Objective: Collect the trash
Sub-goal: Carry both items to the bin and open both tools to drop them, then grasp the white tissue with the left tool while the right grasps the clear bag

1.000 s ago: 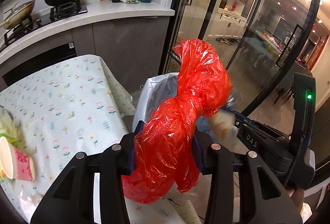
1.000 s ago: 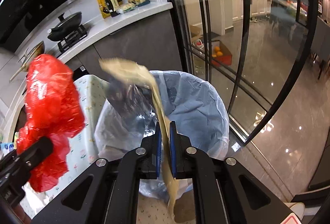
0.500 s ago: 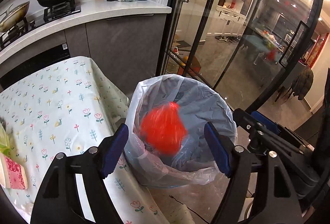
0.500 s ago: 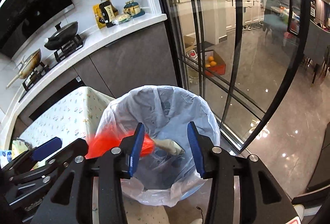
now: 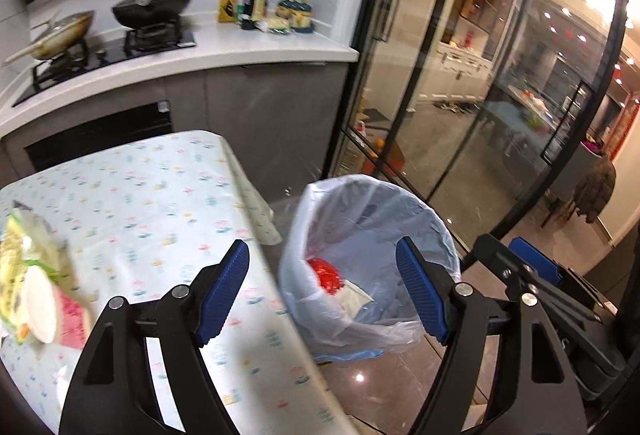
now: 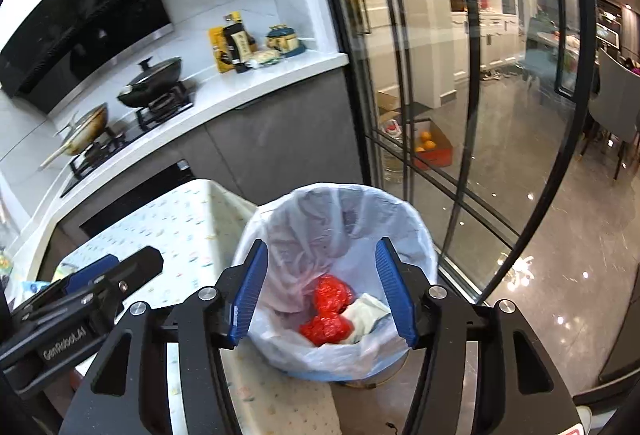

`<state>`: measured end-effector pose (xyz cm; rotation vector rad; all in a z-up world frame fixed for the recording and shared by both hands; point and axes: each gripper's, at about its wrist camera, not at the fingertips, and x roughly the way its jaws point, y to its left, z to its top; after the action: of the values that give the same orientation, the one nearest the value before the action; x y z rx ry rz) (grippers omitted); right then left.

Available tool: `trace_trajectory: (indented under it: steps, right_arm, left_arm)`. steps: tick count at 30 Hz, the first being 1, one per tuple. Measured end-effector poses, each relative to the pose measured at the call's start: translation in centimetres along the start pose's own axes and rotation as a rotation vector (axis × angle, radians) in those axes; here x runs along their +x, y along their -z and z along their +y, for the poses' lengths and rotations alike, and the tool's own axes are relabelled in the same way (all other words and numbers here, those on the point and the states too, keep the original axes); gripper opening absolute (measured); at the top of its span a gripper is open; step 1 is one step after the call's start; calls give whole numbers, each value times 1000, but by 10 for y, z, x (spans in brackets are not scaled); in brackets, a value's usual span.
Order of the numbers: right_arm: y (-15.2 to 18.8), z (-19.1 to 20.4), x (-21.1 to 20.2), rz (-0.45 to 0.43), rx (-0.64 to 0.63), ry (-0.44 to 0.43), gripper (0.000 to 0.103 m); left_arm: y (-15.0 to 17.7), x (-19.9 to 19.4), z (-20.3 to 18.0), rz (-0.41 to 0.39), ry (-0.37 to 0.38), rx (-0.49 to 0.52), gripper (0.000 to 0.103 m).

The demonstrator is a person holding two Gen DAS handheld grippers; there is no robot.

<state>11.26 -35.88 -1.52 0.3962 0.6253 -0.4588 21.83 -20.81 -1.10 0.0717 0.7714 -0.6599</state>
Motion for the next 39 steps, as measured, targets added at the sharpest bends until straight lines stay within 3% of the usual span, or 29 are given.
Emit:
trace_trajectory:
  steps: [3, 10, 22, 30, 39]
  right_arm:
    - [5, 16, -11, -6, -28, -25, 57]
    - [24, 56, -37, -5, -87, -88, 60]
    - [77, 122, -59, 67, -152, -191, 64]
    - [116, 159, -52, 147, -195, -226, 64]
    - [160, 192, -35, 249, -242, -259, 64]
  left_arm:
    - [4, -20, 16, -30, -36, -36, 83]
    - [23, -68, 60, -74, -143, -63, 83]
    - [91, -120, 169, 11, -242, -218, 90]
    - [128, -133, 226, 59, -236, -342, 90]
    - [143, -106, 239, 143, -171, -388, 90]
